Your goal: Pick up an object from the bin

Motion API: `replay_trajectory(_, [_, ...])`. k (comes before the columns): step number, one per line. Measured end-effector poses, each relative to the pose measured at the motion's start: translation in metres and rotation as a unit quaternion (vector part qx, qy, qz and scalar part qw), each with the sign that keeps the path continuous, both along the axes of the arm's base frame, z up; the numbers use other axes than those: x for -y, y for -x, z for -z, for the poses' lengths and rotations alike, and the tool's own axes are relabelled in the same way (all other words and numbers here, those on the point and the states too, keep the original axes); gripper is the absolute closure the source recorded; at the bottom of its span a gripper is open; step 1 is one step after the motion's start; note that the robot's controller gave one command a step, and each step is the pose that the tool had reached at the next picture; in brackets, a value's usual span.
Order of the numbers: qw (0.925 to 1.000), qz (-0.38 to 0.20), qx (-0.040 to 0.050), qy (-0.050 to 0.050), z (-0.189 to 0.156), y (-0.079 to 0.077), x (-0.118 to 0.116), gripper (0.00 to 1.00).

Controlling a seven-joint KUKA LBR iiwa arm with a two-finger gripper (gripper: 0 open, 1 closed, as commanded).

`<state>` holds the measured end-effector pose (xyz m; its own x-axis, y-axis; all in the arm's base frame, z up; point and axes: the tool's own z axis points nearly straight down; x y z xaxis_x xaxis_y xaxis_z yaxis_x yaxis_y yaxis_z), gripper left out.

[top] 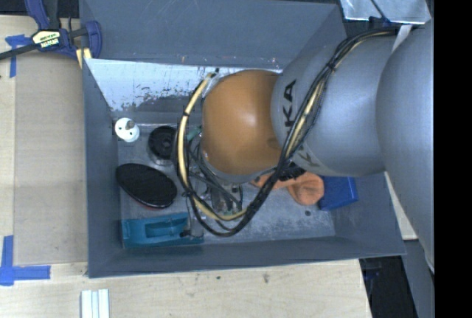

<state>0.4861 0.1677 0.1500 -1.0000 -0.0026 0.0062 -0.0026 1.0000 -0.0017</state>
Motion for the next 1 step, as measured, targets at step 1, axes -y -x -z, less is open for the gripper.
replay_trajectory(1, [1.0000,0.001,0.0040,-0.001,-0.0045,-0.0019,0.0004,0.00])
